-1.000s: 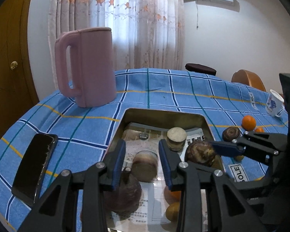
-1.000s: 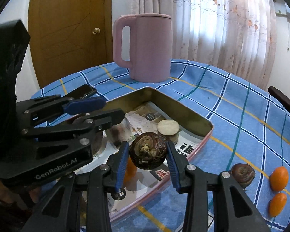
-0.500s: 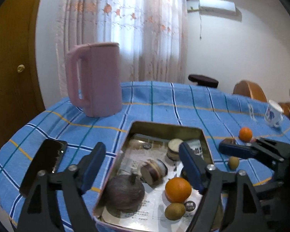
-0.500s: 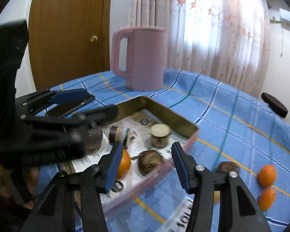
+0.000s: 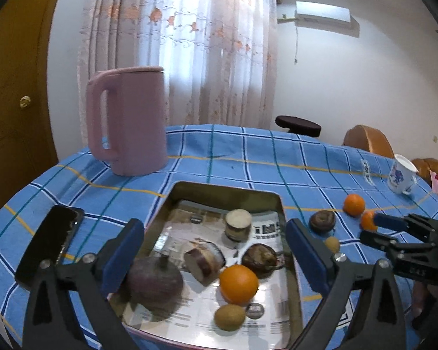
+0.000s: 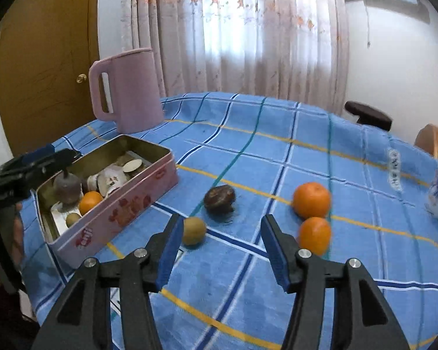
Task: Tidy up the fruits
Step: 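Move the left tool to a brown round fruit while the right tool approaches a small kiwi, then close the left tool on the brown fruit while the right tool grasps the kiwi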
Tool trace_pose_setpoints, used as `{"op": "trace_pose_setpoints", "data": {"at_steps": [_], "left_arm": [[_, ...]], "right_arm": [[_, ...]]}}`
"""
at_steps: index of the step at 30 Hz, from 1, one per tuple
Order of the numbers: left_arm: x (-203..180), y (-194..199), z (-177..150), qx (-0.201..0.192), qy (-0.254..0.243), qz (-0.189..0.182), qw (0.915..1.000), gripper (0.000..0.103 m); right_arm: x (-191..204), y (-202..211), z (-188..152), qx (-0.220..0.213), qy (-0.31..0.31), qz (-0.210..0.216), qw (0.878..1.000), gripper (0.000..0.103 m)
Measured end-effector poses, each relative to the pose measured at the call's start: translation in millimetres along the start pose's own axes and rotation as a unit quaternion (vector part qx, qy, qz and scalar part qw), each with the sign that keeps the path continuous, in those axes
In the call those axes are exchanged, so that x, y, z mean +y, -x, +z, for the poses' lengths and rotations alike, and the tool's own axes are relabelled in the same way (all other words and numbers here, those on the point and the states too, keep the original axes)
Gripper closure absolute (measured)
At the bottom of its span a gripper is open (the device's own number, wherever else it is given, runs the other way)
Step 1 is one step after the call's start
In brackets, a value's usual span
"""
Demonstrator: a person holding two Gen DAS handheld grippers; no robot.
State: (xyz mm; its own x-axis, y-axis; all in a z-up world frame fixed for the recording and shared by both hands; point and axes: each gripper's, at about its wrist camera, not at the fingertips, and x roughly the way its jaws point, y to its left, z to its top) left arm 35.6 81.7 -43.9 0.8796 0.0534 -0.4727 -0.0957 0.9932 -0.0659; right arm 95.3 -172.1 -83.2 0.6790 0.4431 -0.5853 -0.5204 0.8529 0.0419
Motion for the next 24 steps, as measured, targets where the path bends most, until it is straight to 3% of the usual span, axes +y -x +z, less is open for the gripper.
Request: {"op": "trace_pose_setpoints", "data": {"at_steps": [8,11,13,17,24], "left_arm": [[-11,2,2,0.000,-0.011,-0.007,0.9999,0.004],[-18,2,4,-0.001,-0.019,-0.010,0.9998,0.003],[-25,1,6,0.002,-0.028,-0.015,0.9995,0.003],[-42,0,9,0.005,-0.042,-0.034,0.9985,0.003],[-96,-21,11,0.037,-0.079,-0.076,0.9933,0.003]], "right_arm": [[32,-43,5,0.071,0.040,-0.002,0.997,0.048],[31,-57,5,0.100,0.035,0.013,0.994,0.074],[32,-57,5,0.104,0.042,0.013,0.994,0.074],[26,-42,2,0.077,0.038,0.001,0.996,0.074],[-39,-3,-1,0.018,-0.030,-0.093,0.995,0.074]]}}
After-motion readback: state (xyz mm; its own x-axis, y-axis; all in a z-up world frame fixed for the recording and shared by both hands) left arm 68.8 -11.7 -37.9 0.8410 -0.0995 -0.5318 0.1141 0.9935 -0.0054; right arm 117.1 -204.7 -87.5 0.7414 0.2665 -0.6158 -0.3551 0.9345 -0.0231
